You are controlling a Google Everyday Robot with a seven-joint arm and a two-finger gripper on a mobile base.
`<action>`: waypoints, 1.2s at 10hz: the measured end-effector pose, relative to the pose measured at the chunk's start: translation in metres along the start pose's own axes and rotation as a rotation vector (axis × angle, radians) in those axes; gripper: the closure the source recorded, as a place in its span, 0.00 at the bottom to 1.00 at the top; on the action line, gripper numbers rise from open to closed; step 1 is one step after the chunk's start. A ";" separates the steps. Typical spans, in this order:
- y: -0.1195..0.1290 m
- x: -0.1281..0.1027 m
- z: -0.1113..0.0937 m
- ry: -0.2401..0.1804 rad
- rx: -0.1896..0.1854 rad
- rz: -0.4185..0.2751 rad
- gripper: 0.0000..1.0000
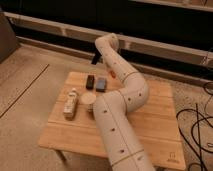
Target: Drag the pepper across the table
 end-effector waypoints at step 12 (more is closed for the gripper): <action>0.040 0.059 -0.139 -0.052 0.069 -0.060 1.00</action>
